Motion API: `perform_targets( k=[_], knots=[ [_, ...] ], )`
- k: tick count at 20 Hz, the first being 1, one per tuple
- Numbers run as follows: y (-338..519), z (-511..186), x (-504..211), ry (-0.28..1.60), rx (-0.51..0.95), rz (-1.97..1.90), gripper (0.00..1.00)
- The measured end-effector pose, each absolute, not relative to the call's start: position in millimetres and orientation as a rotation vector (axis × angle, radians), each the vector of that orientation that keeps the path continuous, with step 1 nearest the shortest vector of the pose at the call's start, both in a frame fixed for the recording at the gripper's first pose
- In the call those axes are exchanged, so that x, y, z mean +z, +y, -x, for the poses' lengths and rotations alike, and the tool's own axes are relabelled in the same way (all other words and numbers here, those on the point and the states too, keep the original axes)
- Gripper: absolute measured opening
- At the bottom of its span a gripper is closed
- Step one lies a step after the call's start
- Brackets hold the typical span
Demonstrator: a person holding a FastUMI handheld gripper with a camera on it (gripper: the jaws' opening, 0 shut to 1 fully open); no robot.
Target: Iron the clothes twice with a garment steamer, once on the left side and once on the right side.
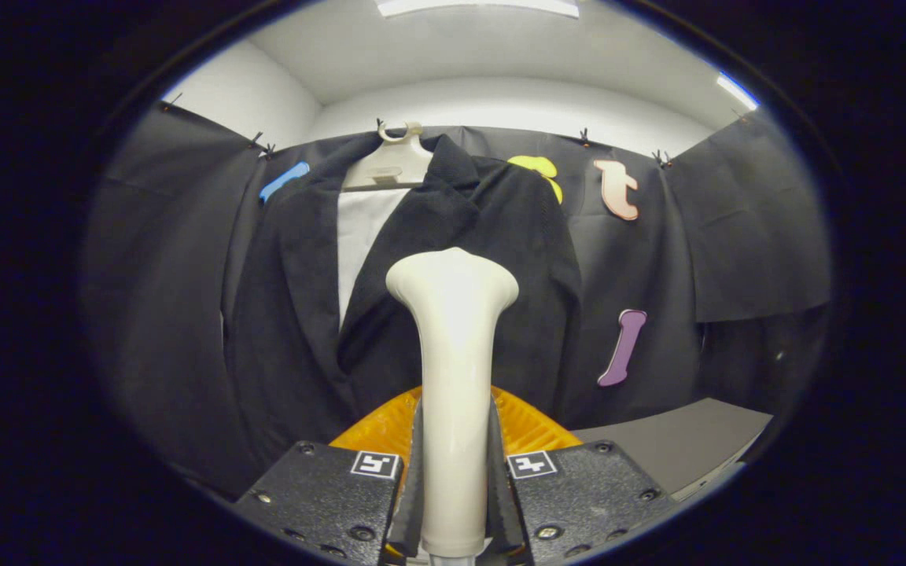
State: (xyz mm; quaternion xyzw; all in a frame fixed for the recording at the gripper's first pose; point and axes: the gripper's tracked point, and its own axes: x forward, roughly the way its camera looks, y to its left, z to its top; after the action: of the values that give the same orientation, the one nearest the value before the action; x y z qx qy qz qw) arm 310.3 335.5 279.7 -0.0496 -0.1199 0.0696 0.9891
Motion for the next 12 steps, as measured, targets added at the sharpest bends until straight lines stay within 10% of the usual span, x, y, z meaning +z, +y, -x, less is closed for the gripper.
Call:
perform_targets(
  k=[12],
  knots=[
    [327,-304,214,-0.152,0.155,0.127,0.37]
  ],
)
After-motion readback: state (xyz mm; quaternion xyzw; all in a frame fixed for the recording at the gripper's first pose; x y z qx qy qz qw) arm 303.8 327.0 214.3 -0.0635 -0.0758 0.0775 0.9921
